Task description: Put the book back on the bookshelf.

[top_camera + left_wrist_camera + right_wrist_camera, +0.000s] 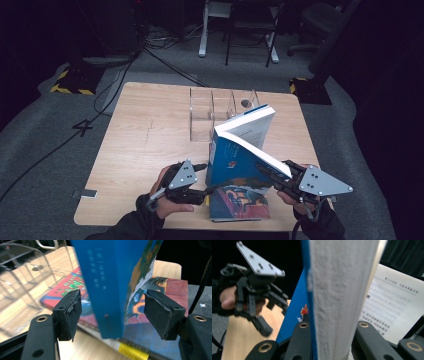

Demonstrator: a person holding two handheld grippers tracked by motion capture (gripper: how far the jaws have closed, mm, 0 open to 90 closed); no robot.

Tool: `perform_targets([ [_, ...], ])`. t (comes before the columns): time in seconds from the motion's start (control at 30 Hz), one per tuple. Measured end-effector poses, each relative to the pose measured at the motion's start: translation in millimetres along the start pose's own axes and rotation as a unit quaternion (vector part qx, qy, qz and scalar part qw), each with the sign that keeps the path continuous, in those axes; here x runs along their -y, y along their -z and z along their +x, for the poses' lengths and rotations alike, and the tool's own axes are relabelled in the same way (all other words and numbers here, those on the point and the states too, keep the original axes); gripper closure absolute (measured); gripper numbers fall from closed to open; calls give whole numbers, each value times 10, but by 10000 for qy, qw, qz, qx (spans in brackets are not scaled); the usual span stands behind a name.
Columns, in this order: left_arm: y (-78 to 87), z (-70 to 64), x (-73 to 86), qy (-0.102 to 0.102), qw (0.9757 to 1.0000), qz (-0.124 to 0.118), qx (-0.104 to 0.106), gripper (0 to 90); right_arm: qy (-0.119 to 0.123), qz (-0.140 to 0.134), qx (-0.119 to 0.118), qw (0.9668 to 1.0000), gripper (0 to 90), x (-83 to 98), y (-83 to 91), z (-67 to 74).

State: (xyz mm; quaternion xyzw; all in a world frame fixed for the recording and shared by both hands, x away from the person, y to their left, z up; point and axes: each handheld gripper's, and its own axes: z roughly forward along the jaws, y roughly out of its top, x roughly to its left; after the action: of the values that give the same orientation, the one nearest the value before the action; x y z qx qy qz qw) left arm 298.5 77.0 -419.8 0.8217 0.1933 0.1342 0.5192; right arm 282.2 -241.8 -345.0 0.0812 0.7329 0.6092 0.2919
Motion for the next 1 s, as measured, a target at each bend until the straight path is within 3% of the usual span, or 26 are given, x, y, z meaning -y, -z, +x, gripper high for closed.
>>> perform_targets([
  [0.23,-207,45,-6,144,9993,-328,59,371,-299,-113,-187,9993,761,42,73,14],
  [0.27,-224,50,-16,159,9991,-364,160,371,-322,-128,-207,9992,756,51,88,22],
  [0.4,-248,23,-58,-73,9984,-475,314,434,-389,-109,-163,9991,712,83,147,41],
  [0.5,-261,3,-85,-153,9981,-508,325,488,-391,-57,54,9992,635,122,237,13],
  [0.6,-257,13,-82,-161,9975,-546,407,536,-420,-64,113,9990,623,143,268,-12],
  [0.67,-250,6,-93,-301,9976,-507,373,548,-708,-60,399,9967,576,264,383,-124],
  [0.73,-250,2,-100,-278,9976,-486,399,565,-920,21,571,9941,518,352,425,-190],
  [0.9,-235,15,-113,-303,9978,-398,436,595,-1088,411,656,9911,429,489,309,-260],
  [1.0,-211,13,-108,-268,9981,-344,435,607,-1261,648,389,9891,374,619,128,-268],
])
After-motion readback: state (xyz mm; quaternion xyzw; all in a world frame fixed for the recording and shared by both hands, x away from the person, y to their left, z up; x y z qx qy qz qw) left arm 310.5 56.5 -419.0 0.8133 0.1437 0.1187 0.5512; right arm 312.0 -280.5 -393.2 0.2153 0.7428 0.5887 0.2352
